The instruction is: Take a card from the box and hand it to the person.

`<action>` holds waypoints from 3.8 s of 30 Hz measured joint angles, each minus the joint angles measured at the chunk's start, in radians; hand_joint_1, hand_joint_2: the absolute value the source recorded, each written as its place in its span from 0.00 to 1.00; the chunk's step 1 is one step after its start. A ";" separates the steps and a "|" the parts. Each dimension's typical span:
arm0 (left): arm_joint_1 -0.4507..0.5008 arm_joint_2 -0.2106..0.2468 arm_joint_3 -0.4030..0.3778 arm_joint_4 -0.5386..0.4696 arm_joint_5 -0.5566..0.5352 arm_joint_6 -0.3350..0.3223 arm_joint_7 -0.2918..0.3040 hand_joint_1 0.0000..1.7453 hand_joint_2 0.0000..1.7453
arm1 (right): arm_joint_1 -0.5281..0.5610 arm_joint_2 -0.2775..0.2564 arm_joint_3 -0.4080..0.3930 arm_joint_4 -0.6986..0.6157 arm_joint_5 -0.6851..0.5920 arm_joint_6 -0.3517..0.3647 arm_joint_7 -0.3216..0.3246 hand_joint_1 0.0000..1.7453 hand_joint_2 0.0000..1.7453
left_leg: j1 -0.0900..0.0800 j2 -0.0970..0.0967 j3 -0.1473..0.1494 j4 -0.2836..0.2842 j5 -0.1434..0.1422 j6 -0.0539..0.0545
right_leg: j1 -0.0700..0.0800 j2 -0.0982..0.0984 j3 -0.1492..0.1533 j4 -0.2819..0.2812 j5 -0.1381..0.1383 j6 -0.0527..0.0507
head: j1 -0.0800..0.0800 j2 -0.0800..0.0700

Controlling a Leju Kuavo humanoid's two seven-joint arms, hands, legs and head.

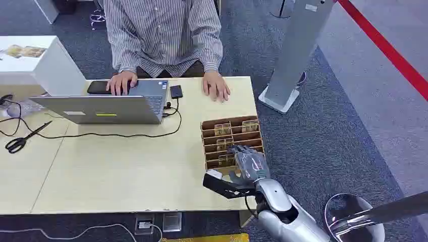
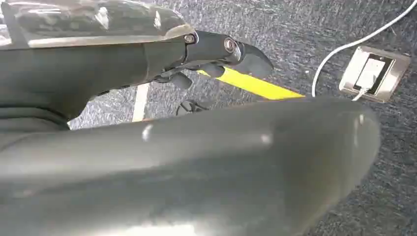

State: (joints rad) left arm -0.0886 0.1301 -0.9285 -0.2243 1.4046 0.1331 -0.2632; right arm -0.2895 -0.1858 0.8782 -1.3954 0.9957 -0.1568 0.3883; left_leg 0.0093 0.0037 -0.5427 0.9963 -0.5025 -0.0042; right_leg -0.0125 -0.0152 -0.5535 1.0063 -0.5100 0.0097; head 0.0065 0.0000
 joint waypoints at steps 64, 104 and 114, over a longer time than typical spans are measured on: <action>0.000 -0.001 0.000 0.000 0.000 0.000 0.003 0.00 0.00 | 0.023 0.001 0.018 -0.027 -0.011 -0.012 -0.015 0.79 1.00 | 0.000 0.000 0.000 0.000 0.000 0.000 | 0.000 0.000 0.000 0.000 0.000 0.000 | 0.001 0.000; 0.001 0.003 -0.002 0.000 -0.005 -0.005 0.000 0.00 0.00 | -0.113 -0.057 -0.034 -0.165 -0.475 0.150 -0.019 0.88 1.00 | 0.000 0.000 0.001 0.000 0.000 0.000 | 0.000 0.000 0.000 0.000 0.000 0.000 | 0.001 0.000; 0.000 0.002 -0.002 0.000 0.005 -0.005 0.000 0.00 0.00 | -0.187 -0.100 -0.060 -0.316 -0.426 0.095 -0.053 0.88 1.00 | 0.000 0.000 0.000 0.000 0.000 0.000 | 0.000 0.000 0.000 0.000 0.000 0.000 | -0.001 0.000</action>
State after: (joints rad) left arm -0.0884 0.1320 -0.9308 -0.2243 1.4099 0.1286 -0.2632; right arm -0.4768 -0.2861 0.8179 -1.7113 0.5693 -0.0615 0.3348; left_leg 0.0093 0.0037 -0.5427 0.9964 -0.5024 -0.0041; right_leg -0.0125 -0.0152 -0.5534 1.0063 -0.5098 0.0097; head 0.0057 0.0000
